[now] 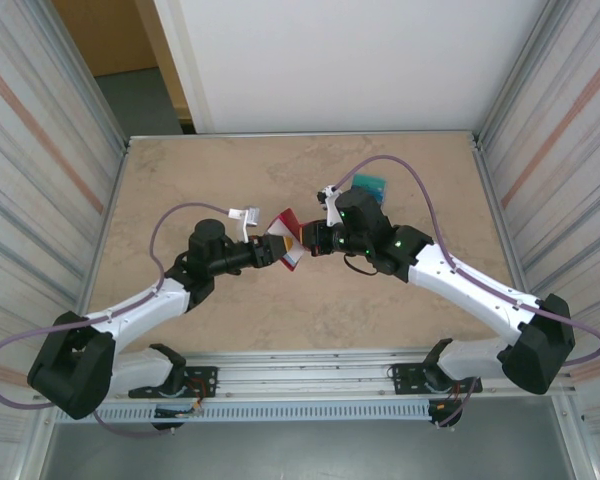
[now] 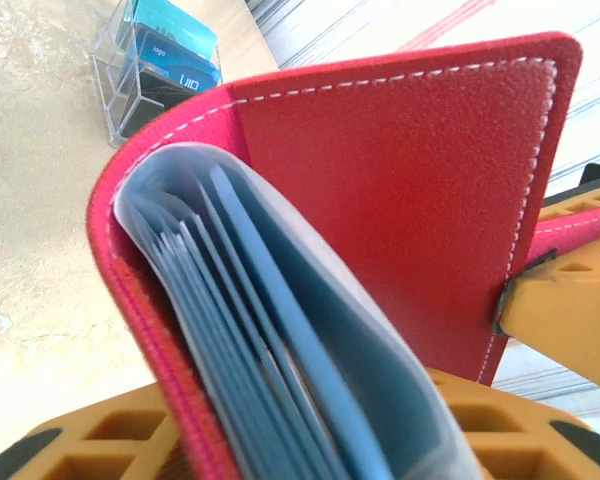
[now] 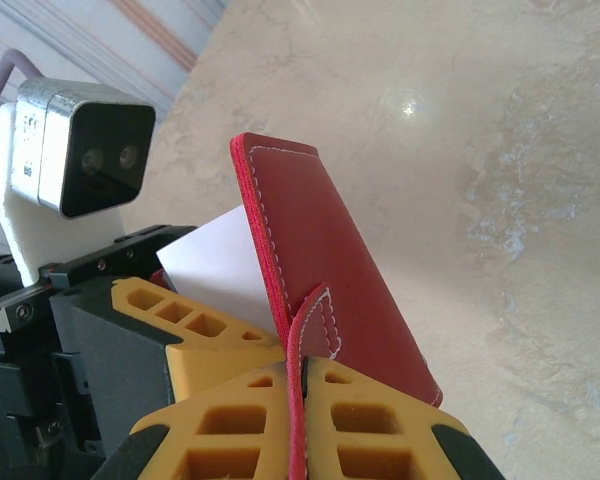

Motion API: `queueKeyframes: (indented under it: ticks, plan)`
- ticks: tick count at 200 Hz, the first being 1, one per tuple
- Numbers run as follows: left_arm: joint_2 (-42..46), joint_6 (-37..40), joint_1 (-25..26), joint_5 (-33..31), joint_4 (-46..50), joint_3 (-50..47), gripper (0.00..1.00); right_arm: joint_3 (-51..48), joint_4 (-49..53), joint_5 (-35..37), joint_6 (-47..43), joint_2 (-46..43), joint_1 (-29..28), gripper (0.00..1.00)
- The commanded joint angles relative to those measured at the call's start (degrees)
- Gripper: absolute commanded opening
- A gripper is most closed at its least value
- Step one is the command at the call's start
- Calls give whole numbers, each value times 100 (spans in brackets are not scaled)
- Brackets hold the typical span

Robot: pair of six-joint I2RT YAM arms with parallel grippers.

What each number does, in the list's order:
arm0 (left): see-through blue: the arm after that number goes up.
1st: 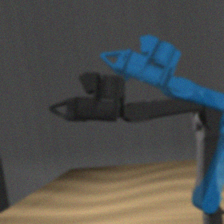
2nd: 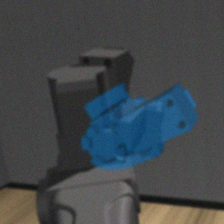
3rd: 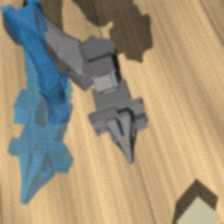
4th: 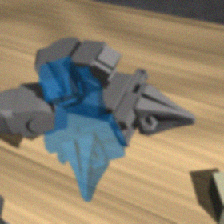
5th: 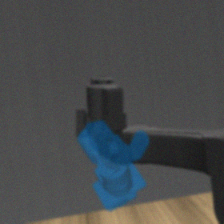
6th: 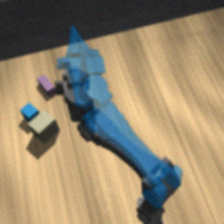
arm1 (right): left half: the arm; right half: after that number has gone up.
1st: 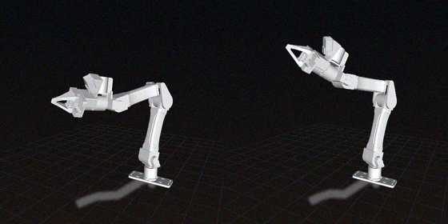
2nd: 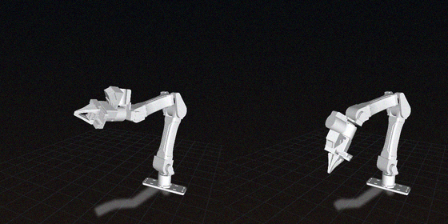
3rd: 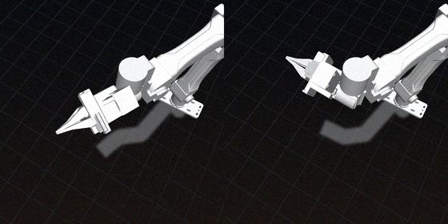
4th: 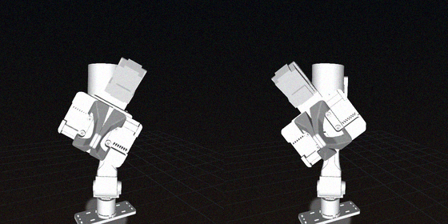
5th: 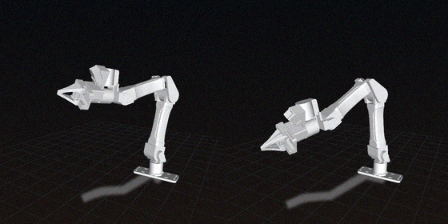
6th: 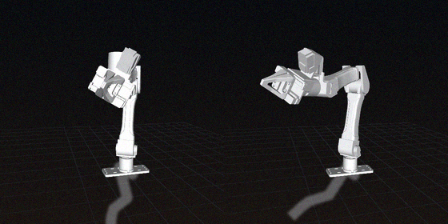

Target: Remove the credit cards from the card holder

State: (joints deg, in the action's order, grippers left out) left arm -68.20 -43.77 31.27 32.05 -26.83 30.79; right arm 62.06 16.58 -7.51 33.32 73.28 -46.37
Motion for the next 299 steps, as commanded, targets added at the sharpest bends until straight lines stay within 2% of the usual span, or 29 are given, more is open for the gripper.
queueKeyframes:
  ticks: [1,34,45,81,109,167,206,299]
  plan:
    - [100,41,41,174,-145,239,41,198,-73,-58,-45,57,63,0]
    - [270,99,44,102,90,261,33,130,-62,-126,-188,-45,110,0]
    - [318,97,45,82,169,278,31,74,-106,-249,-341,-64,86,13]
    - [460,76,30,54,448,442,24,-46,46,-340,-994,-121,-37,44]
    - [518,67,30,104,757,615,16,-136,210,-129,-1463,-207,-191,56]
    - [528,-104,-16,183,1018,734,14,-213,392,732,-2215,-369,-680,65]
    - [545,-182,-29,249,1093,832,15,-169,534,1304,-2402,-287,-871,70]
    - [521,-263,-27,404,1031,788,15,-61,363,1070,-2442,65,-935,72]
